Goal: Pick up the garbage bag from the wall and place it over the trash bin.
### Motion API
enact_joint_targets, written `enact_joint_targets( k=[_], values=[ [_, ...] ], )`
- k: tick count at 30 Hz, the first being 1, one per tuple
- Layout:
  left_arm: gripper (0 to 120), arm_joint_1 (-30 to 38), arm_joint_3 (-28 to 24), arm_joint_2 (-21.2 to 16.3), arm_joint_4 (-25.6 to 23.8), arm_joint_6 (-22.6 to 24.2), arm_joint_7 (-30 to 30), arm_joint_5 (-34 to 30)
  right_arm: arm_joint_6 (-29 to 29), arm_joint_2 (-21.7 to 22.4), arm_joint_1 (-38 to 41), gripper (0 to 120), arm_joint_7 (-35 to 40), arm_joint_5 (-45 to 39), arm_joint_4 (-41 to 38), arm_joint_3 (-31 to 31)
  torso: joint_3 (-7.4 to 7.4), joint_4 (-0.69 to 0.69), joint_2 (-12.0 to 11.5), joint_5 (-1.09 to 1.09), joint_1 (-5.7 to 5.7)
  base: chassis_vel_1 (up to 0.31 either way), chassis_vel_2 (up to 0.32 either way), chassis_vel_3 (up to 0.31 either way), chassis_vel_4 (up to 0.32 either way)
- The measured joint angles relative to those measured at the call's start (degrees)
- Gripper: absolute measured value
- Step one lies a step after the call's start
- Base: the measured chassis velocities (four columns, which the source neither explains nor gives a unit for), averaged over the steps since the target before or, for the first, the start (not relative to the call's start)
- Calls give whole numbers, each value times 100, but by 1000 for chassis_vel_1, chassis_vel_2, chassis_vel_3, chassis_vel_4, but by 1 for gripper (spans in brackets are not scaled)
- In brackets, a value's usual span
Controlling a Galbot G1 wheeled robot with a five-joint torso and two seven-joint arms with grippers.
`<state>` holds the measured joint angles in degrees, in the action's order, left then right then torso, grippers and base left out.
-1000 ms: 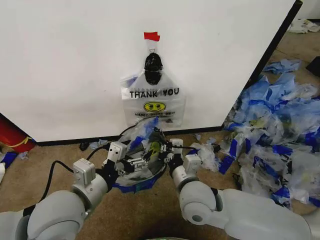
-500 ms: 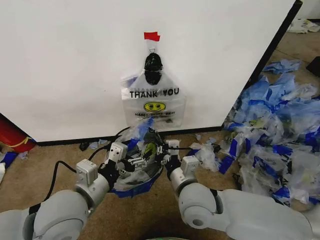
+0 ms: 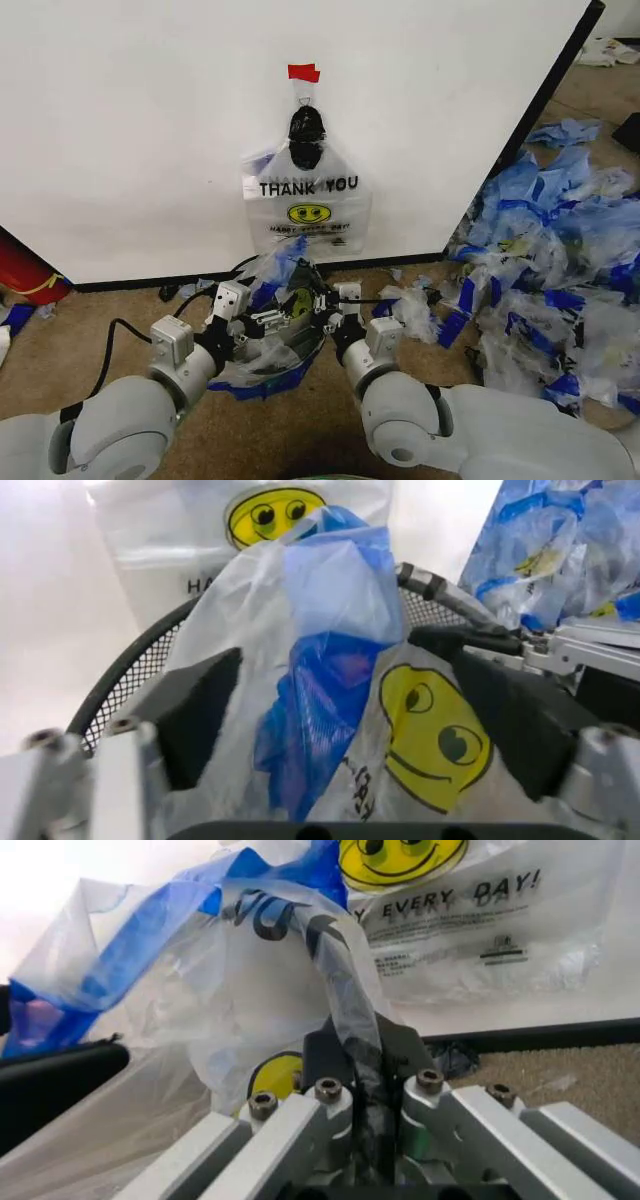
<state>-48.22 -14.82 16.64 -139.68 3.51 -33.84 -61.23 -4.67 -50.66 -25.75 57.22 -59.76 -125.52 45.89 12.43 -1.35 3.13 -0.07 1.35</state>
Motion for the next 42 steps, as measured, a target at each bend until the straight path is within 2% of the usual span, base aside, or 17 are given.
enact_joint_targets(
  k=[3, 9, 12, 16, 17, 22, 42],
  values=[
    [71, -24, 2, 3, 4, -6, -5, 9, -2, 9, -16, 1, 0, 14, -11, -6, 0, 0, 0, 0, 0, 0, 0, 0, 0],
    [44, -62, 26, 23, 5, -60, -7, 32, -6, 56, -114, 1, -3, 69, -26, -60, 0, 0, 0, 0, 0, 0, 0, 0, 0],
    [37, -62, 34, 25, 13, -71, -7, 37, -15, 72, -132, 1, -12, 85, -28, -62, 0, 0, 0, 0, 0, 0, 0, 0, 0],
    [18, -79, 47, 30, 68, -107, -9, 67, -115, 122, -216, 1, -108, 117, -72, -114, 0, 0, 0, 0, 0, 0, 0, 0, 0],
    [18, -79, 47, 30, 68, -107, -9, 67, -115, 122, -216, 1, -108, 117, -72, -114, 0, 0, 0, 0, 0, 0, 0, 0, 0],
    [0, -94, 197, 41, 149, -169, -15, 81, -324, 297, -370, 1, -340, 133, -186, -196, 0, 0, 0, 0, 0, 0, 0, 0, 0],
    [0, -385, 817, -105, 577, -303, -3, 132, -702, 836, -1036, 1, -835, 326, -695, -582, 0, 0, 0, 0, 0, 0, 0, 0, 0]
  ],
)
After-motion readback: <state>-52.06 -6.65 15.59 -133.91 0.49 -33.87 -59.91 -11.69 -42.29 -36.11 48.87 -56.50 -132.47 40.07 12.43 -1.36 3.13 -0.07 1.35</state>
